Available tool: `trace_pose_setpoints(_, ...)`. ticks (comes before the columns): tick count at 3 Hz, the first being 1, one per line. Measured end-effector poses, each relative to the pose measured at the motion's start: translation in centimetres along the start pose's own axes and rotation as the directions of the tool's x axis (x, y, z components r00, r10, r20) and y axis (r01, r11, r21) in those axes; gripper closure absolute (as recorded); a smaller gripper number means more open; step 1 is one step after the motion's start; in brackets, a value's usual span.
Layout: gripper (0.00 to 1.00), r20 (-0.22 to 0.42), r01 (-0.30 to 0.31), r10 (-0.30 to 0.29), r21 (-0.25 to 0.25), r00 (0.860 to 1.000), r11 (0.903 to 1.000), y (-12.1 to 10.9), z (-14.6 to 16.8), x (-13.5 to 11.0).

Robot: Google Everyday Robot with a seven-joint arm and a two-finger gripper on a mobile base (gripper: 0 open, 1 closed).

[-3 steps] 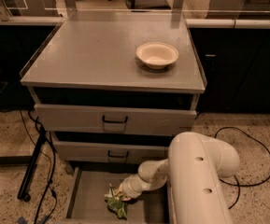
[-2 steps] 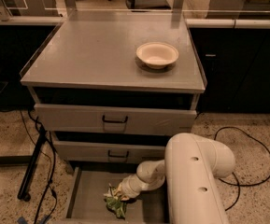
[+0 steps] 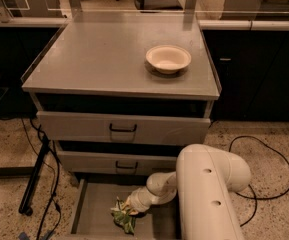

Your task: Place green jalapeno chip bag into bottom drawer

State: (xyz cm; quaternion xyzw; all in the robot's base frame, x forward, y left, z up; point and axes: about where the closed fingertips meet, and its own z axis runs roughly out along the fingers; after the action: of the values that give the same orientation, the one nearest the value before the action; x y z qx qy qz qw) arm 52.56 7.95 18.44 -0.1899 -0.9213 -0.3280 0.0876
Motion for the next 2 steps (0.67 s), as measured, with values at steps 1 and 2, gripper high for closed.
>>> trace_pose_setpoints(1, 0.51, 0.0, 0.0, 0.0, 0.0, 1.0, 1.0, 0.0, 0.0, 0.0)
trace_pose_setpoints(2, 0.28, 0.0, 0.0, 0.0, 0.0, 1.0, 1.0, 0.0, 0.0, 0.0)
